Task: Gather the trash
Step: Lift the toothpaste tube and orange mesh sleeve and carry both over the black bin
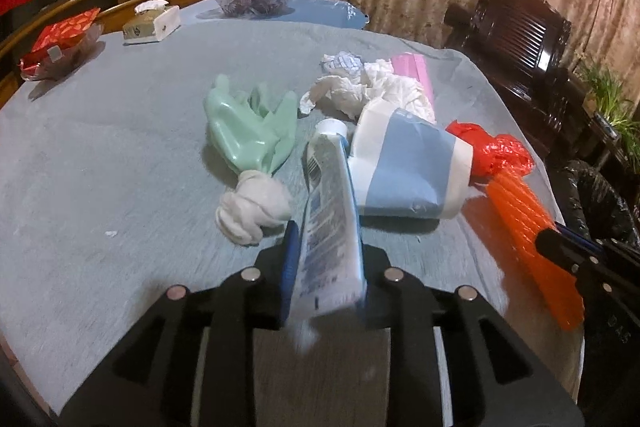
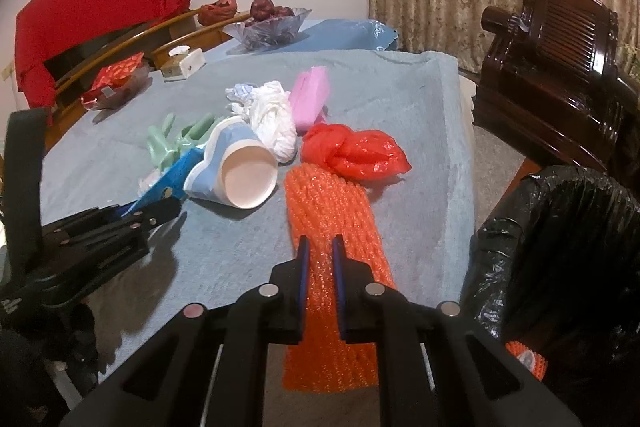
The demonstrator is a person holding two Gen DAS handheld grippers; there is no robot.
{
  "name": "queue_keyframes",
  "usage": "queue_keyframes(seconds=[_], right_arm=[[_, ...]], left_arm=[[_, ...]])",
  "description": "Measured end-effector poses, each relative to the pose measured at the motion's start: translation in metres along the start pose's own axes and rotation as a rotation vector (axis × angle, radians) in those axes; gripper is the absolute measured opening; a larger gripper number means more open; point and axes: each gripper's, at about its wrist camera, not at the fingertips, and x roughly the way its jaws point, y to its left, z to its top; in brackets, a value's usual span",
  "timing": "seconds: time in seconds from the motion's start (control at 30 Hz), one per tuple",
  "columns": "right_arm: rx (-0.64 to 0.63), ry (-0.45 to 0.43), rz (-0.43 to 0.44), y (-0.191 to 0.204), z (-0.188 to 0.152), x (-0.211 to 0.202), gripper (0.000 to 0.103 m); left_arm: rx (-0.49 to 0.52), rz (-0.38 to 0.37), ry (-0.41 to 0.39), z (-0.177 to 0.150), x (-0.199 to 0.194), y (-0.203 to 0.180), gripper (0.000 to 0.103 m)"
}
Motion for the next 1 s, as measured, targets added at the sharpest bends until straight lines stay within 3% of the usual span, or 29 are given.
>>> queue_keyframes(seconds=[0.03, 0.1, 0.23, 0.77, 1.0], right_arm=[[0.000, 0.001, 0.000, -0.001, 0.000, 0.001, 0.012], [0.002, 0.000, 0.002, -0.001, 0.001, 0.001, 0.012], [-0.004, -0.007, 0.007, -0.001, 0.003, -0.001, 0.012], [0.002, -0.112, 0.032, 0.003, 0.022, -0.051, 0.011], [0.011, -0.105, 0.038, 0.002, 0.016, -0.059, 0.011]], left_arm=[[0.001, -0.003, 0.008, 0.000, 0.003, 0.000, 0.022], [0.000, -0.002, 0.016, 0.001, 0.005, -0.001, 0.002], [-0.009, -0.004, 0.008, 0.000, 0.000, 0.002, 0.002], [-0.002, -0.041, -0.116, 0.005, -0.083, -0.012, 0.001], [0.050, -0.044, -0.067, -0.012, -0.079, -0.019, 0.001]])
